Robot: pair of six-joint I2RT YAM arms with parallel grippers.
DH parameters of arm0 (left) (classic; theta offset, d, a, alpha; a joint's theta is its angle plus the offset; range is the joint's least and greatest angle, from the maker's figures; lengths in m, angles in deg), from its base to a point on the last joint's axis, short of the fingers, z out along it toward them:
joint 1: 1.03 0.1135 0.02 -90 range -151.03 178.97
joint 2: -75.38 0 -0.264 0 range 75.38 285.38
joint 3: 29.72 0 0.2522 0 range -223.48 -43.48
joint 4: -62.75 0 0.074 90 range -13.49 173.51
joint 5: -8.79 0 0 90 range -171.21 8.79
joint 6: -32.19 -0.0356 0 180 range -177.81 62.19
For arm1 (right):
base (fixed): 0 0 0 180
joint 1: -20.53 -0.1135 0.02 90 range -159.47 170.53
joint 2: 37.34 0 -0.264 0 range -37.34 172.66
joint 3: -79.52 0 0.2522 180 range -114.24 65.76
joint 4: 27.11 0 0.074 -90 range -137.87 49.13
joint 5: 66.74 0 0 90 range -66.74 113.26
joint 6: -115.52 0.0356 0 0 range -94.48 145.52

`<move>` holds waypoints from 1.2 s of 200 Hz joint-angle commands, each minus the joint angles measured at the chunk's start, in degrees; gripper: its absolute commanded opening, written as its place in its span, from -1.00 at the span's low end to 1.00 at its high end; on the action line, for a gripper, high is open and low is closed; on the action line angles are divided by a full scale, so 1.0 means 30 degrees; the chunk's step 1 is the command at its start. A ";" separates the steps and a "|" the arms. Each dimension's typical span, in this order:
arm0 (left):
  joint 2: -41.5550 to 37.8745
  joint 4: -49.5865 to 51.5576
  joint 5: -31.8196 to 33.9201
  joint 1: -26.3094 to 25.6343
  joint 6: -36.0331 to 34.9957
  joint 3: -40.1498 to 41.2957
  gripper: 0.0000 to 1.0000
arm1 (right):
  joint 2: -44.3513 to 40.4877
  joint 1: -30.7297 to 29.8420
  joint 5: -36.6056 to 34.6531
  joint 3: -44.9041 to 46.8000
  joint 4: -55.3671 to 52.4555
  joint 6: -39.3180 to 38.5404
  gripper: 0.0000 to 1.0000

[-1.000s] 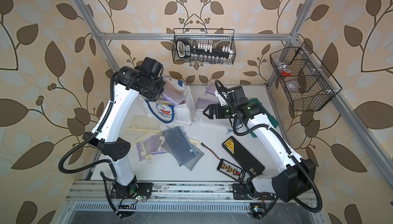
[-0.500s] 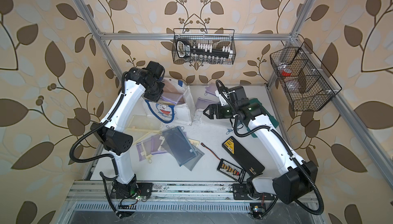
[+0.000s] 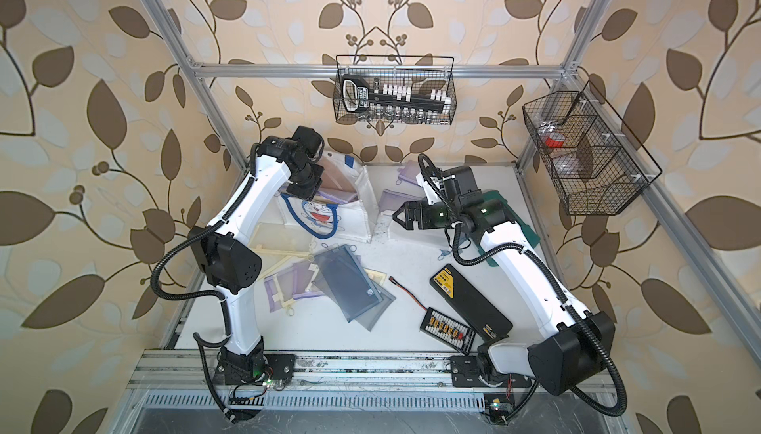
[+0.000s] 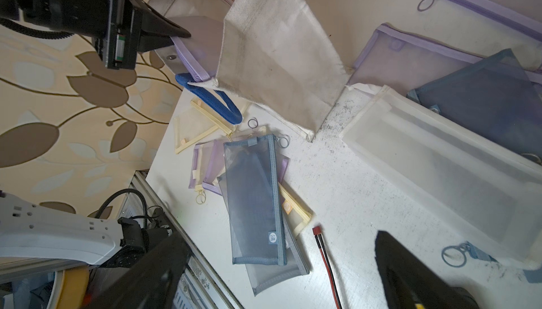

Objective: Put the pencil pouch into the canvas bag
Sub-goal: Place the pencil pouch in the canvas bag.

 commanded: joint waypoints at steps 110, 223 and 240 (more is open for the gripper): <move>-0.2532 -0.1361 -0.0768 -0.0338 -0.7021 -0.1313 0.72 | -0.0140 0.0049 0.0366 0.0572 0.0764 -0.0073 0.99; -1.7268 -0.5832 -0.5094 -0.3329 -1.3722 1.5520 0.97 | -0.0320 -0.0909 0.2339 0.4432 0.2700 0.0132 0.99; -1.8874 -0.6004 -0.4853 -0.4565 -1.2691 1.7617 0.97 | -0.0126 -0.1245 0.2775 0.4888 0.3434 0.0146 0.99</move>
